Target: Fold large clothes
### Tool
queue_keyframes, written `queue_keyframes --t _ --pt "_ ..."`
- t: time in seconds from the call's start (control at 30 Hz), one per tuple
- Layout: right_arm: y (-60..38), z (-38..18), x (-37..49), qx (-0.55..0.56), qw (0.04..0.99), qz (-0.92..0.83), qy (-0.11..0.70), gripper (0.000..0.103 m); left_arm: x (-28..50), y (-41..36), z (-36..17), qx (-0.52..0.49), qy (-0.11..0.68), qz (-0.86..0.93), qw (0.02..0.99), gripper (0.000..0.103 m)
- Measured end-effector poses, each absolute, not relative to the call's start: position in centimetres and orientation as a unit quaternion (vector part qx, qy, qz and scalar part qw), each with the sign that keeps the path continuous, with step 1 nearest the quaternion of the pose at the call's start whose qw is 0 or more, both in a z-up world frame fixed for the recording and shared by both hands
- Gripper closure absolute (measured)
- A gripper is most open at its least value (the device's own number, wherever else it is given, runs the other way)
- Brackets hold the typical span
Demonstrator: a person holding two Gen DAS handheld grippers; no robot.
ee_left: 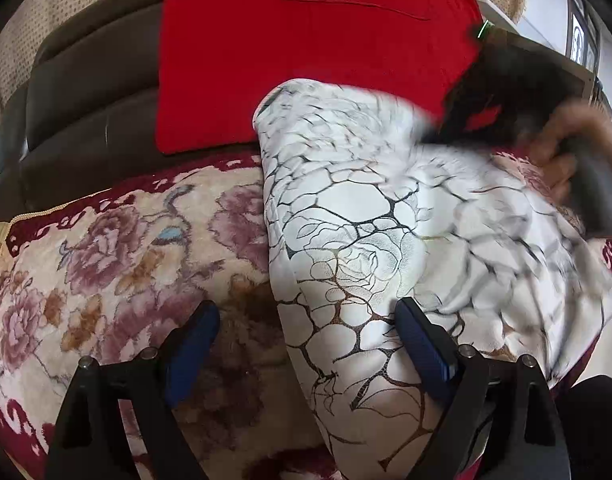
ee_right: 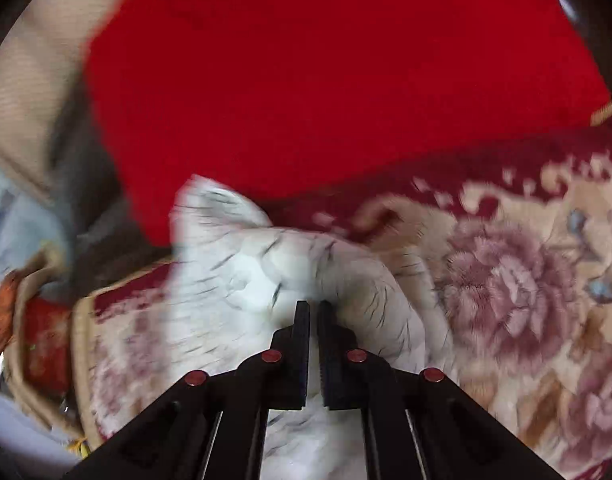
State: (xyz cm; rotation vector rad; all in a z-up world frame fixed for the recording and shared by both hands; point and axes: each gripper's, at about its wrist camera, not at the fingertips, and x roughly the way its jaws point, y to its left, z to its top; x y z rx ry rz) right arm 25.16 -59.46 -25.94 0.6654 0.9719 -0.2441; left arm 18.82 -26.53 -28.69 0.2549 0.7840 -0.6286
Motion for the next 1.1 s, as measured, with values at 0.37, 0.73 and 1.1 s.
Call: queue_keyframes --t 0.37,0.73,1.1 --pt "-57.7 -23.7 20.6 0.313 0.841 -0.075 0.436 0.094 18.5 -27.1 -28.9 0.127 0.371 -0.294 0.872 0.013" --pt "-50.4 -24.7 11.9 0.258 0.846 -0.036 0.466 0.096 17.9 -27.1 -28.8 0.119 0.368 -0.287 0.876 0.013" --pt "-51.6 -23.9 9.9 0.279 0.864 -0.034 0.418 0.094 20.4 -22.7 -26.5 0.039 0.365 -0.251 0.896 0.011"
